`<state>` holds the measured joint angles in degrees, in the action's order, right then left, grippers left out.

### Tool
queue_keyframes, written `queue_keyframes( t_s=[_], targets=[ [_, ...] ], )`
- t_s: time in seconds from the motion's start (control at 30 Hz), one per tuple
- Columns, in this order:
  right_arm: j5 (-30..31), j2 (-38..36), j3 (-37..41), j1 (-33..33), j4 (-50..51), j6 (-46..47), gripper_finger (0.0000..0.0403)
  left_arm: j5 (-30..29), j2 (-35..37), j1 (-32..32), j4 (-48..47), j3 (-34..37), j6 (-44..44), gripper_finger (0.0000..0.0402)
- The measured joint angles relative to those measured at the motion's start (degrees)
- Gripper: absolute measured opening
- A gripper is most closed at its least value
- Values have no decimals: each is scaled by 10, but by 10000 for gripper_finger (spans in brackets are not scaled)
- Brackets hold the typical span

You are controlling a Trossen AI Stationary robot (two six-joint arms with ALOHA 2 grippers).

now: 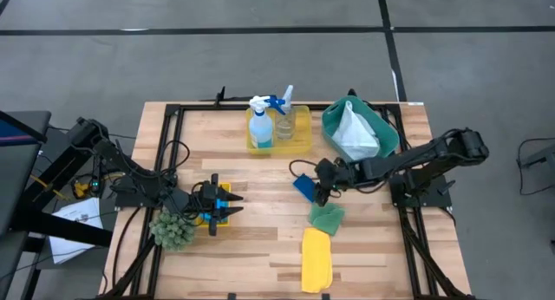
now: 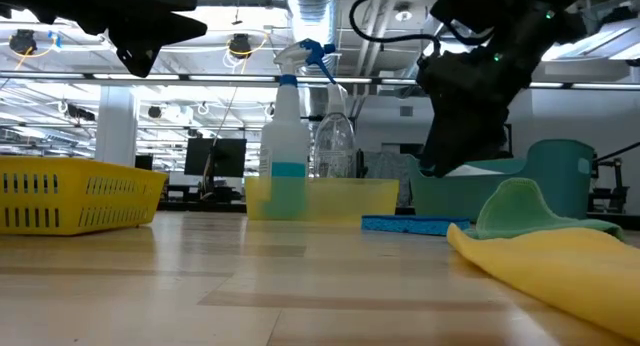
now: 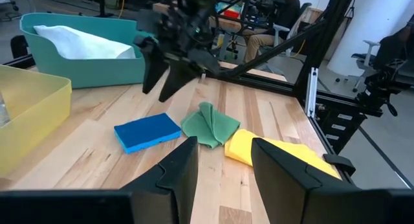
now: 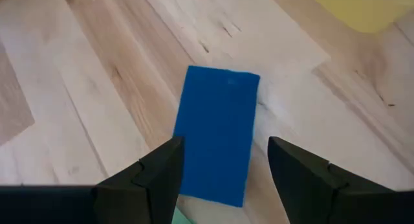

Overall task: Pick & Place Kitchen Items
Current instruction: Put the blue sponge into the bottom yellow bin

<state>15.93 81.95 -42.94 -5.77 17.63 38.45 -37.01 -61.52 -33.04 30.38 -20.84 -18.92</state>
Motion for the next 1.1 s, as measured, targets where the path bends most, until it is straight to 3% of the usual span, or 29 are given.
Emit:
queue_keyframes(
  t_s=[0.6, 0.83, 1.1],
  targets=[
    [53, 20, -1, -40, -39, 72, 214, 0, 0, 0, 11, 0, 0, 140],
    [36, 76, 0, -15, -27, 79, 214, 0, 0, 0, 17, 0, 0, 140],
    [9, 84, 0, 17, -33, 61, 214, 0, 0, 0, 18, 0, 0, 140]
  ],
)
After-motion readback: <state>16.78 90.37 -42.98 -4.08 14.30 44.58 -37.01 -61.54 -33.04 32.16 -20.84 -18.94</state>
